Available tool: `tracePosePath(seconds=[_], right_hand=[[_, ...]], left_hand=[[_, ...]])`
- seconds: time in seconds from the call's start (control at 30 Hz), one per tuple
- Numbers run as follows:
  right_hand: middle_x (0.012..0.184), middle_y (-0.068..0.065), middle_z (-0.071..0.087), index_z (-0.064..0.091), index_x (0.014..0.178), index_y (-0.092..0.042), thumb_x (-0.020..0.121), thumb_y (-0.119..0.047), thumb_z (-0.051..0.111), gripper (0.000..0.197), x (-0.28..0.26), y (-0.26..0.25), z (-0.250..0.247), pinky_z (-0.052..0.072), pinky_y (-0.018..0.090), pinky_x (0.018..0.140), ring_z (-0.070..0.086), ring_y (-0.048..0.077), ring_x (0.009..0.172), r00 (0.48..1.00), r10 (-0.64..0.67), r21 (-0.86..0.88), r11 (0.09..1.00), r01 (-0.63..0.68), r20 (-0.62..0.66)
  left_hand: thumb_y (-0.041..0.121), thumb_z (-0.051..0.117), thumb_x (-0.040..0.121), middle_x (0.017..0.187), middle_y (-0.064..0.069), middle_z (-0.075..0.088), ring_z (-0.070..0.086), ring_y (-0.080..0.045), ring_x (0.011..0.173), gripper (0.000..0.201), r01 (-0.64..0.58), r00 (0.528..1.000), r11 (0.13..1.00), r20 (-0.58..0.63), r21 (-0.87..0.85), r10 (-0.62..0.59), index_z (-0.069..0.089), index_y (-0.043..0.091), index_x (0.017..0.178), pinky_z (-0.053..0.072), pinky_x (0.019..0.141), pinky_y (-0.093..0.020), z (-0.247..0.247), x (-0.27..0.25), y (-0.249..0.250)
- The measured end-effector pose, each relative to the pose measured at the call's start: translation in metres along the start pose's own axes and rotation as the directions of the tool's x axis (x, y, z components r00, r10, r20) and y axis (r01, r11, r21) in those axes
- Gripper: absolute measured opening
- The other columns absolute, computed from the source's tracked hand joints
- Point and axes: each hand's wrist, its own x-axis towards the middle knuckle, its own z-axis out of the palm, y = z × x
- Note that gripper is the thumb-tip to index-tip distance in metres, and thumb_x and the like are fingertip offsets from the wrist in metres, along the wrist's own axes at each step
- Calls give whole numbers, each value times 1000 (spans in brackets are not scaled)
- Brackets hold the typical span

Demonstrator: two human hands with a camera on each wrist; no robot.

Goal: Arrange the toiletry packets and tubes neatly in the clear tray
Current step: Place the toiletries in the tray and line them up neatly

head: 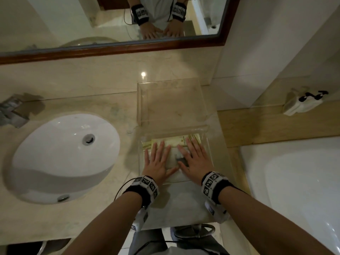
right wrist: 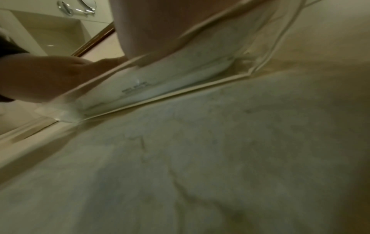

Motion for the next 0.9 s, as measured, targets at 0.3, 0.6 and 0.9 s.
tracePosePath(seconds=[0.3,0.6,0.9], right_hand=[[159,1,-12,5,150,-31,77,-68,-5,82,-5,0,-12,-15,34,115,-16,16,146,1000,-2,51,999,3,-12],[159,2,-12,3,149,-31,68,-76,30,97,-22,41,-20,-6,41,120,-16,22,146,996,86,104,991,-84,-15],[157,-5,-22,-3,148,-34,68,-55,73,112,-32,48,-34,-2,42,118,-21,22,144,983,125,256,954,-156,136]], left_hand=[[77,-16,73,161,-2,5,-13,-17,146,100,-23,998,1000,-52,-18,22,8,20,152,-17,112,-39,-9,-4,-4],[69,4,88,149,-12,42,29,-26,140,88,70,986,995,146,74,-80,26,5,145,-8,115,-37,-23,-37,-49],[87,-4,68,157,-12,22,26,-33,143,118,-15,989,994,146,109,-1,22,5,148,-14,113,-31,-29,-44,-56]])
